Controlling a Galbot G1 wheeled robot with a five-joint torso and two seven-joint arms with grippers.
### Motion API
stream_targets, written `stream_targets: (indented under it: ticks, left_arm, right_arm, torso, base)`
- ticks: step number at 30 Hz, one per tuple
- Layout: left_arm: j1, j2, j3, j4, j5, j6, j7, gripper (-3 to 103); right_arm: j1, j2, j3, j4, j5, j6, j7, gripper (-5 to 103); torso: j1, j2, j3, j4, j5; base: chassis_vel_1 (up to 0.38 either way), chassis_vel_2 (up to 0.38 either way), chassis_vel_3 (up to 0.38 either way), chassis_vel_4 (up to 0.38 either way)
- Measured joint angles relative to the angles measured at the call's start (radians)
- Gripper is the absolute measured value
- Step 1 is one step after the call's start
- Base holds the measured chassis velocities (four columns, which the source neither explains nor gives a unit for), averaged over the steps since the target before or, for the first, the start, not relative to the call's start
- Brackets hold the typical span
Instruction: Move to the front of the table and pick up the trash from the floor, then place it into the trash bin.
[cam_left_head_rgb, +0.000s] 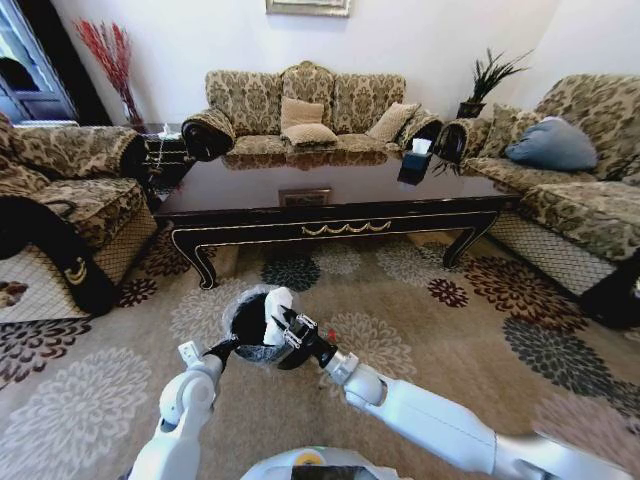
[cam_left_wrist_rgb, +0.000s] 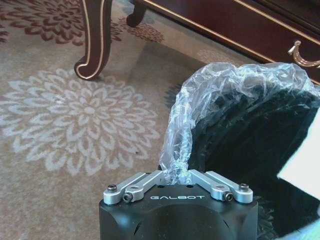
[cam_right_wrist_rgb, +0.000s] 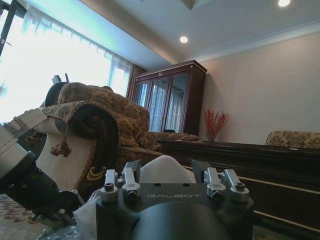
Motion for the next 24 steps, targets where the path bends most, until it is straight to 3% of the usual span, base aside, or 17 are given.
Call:
stream_targets:
  ticks: [4,6,8,9,11,24]
  left_arm:
    - [0.002,0.0,-0.011,-0.01,-0.009,0.001,0.0,2]
    - [0.007,0.002,-0.02,-0.017,-0.015,0.001,0.0,2]
    - [0.009,0.003,-0.025,-0.02,-0.018,0.002,0.0,2]
    - [0.012,0.003,-0.032,-0.025,-0.022,0.003,-0.001,2]
    - [0.017,0.004,-0.044,-0.035,-0.032,0.006,-0.001,2]
    - [0.047,-0.011,-0.028,-0.065,-0.021,0.013,-0.003,2]
  right_arm:
    - [-0.011,-0.004,0.013,-0.004,-0.013,0.002,0.0,67]
    - [-0.019,-0.009,0.022,-0.009,-0.023,0.002,0.0,78]
    - [-0.024,-0.012,0.027,-0.012,-0.031,0.002,0.0,78]
    - [-0.029,-0.014,0.034,-0.015,-0.042,0.002,0.001,89]
    - [-0.036,-0.017,0.047,-0.022,-0.059,0.003,0.003,97]
    - [-0.035,-0.006,0.071,-0.03,-0.071,-0.015,0.03,100]
  torso:
    - [0.0,0.0,0.0,-0.0001,0.0]
    - [0.0,0.0,0.0,-0.0002,0.0]
    - [0.0,0.0,0.0,-0.0001,0.0]
    - [0.0,0.0,0.0,-0.0001,0.0]
    - [0.0,0.0,0.0,-0.0001,0.0]
    - [0.0,0.0,0.0,0.0,0.0001]
  base:
    - [0.0,0.0,0.0,0.0]
    - [0.0,0.0,0.0,0.0]
    - [0.0,0.0,0.0,0.0]
    - [0.0,0.0,0.0,0.0]
    - [0.0,0.0,0.0,0.0]
    - [0.0,0.0,0.0,0.0]
